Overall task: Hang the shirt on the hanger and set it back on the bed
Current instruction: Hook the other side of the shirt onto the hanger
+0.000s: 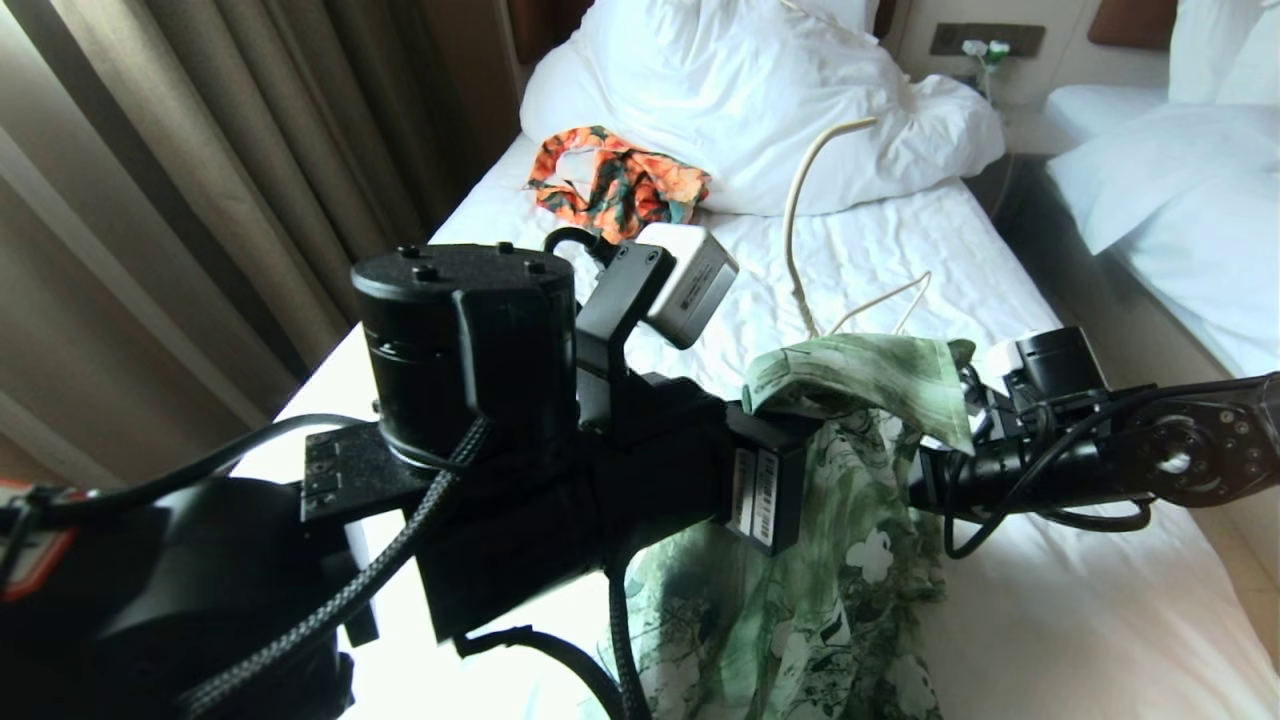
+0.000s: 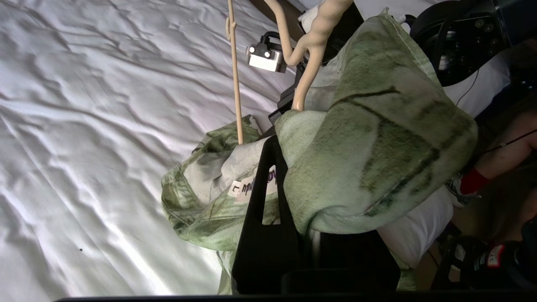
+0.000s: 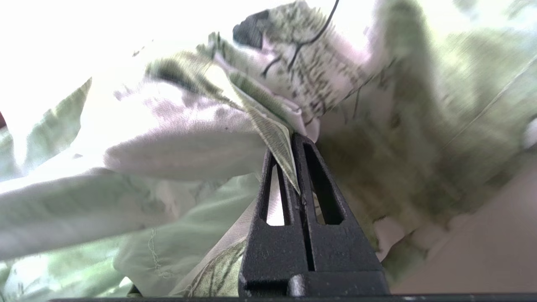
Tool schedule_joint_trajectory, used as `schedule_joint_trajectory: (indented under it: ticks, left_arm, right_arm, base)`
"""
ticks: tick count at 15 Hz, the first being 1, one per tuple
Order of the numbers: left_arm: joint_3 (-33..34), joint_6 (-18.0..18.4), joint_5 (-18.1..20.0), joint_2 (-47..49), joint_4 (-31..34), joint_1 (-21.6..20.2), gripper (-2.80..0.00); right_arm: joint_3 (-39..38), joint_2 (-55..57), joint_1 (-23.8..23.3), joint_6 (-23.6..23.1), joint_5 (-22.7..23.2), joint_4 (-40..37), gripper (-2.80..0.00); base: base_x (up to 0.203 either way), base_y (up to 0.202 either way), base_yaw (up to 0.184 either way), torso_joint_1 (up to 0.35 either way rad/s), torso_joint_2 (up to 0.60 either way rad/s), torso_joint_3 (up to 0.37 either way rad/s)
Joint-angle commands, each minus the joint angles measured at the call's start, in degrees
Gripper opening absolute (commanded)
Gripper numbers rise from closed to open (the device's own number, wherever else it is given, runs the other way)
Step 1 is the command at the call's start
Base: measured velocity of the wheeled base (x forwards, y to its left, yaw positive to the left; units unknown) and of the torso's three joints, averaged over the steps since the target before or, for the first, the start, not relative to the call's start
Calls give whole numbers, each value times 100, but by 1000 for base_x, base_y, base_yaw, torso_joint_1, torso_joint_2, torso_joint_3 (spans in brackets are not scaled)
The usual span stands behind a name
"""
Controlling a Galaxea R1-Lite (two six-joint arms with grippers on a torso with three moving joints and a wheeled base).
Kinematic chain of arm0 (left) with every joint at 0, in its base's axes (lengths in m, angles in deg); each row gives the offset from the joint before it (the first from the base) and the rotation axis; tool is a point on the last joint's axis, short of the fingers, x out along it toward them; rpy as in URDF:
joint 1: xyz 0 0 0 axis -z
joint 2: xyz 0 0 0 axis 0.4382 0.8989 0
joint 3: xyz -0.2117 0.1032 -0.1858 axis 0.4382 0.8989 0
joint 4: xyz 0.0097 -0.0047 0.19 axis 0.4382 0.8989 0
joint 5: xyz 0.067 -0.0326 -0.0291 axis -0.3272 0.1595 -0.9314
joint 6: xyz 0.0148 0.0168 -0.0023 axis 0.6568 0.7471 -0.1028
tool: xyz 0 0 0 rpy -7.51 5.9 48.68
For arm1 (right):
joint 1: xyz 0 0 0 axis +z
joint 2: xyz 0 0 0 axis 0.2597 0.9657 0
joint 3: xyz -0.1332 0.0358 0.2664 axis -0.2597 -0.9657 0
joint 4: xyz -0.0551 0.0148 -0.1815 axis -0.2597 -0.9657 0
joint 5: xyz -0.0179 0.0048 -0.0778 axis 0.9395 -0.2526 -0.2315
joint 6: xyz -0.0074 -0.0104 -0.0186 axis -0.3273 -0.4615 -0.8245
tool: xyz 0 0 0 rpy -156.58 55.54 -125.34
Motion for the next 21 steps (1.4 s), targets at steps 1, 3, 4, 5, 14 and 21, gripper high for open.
schedule_joint_trajectory:
  ticks: [1, 3, 4, 5, 14, 21]
  left_arm:
    - [117, -7, 6, -57, -11, 25, -280]
    - [152, -13, 8, -8, -11, 32, -280]
    - [164, -14, 8, 30, -11, 39, -280]
    - [201, -8, 8, 67, -11, 88, -280]
    - [804, -8, -19, 395, -68, 644, -280]
    - [793, 4, -27, 461, -95, 685, -280]
  right_arm:
    - [1, -54, -121, 192, -210, 283, -280]
    - [-2, -254, -257, 325, -291, 349, -280]
    - [-27, -385, -352, 340, -296, 342, -280]
    - [-45, -499, -441, 343, -300, 333, -280]
    - [-60, -914, -883, 336, -311, 248, -280]
    - [-60, -1346, -882, 321, -311, 246, -280]
  base:
    - [0, 0, 0, 0, 0, 0]
    - [0, 0, 0, 0, 0, 0]
    - [0, 0, 0, 0, 0, 0]
    - [0, 0, 0, 0, 0, 0]
    - [0, 0, 0, 0, 0, 0]
    - [0, 0, 0, 0, 0, 0]
